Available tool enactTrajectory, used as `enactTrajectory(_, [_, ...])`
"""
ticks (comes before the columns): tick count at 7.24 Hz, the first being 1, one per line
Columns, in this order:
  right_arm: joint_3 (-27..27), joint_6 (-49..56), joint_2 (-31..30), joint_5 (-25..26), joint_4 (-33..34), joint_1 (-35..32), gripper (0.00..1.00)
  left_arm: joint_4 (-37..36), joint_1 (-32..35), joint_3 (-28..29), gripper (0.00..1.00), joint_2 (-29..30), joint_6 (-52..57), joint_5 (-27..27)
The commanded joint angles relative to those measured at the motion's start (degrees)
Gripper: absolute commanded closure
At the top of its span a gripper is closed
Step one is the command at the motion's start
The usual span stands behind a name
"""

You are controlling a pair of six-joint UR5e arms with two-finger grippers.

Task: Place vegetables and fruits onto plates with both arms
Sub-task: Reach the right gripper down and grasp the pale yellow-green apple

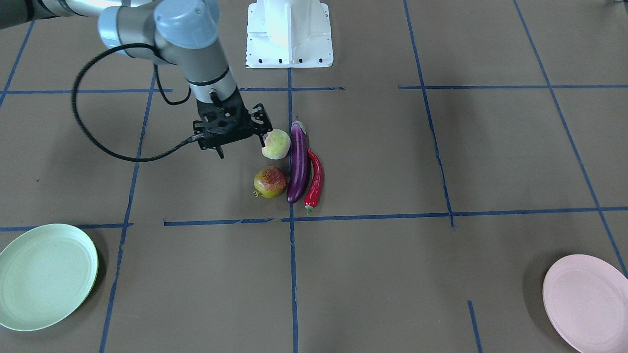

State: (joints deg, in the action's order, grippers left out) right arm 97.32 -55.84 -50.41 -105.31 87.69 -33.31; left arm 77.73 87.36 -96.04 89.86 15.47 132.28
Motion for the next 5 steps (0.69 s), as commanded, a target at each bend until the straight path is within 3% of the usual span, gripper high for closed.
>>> enactTrajectory(1, [-8.0,-2.2,6.5,4.4,1.9,4.7,0.01,0.0,0.0,0.0,0.00,0.0,0.0,0.0])
enactTrajectory(5, [-7.8,-1.5,6.5,6.3,8.1,8.0,0.01,0.1,-0.3,0.3,0.00,0.0,0.1,0.0])
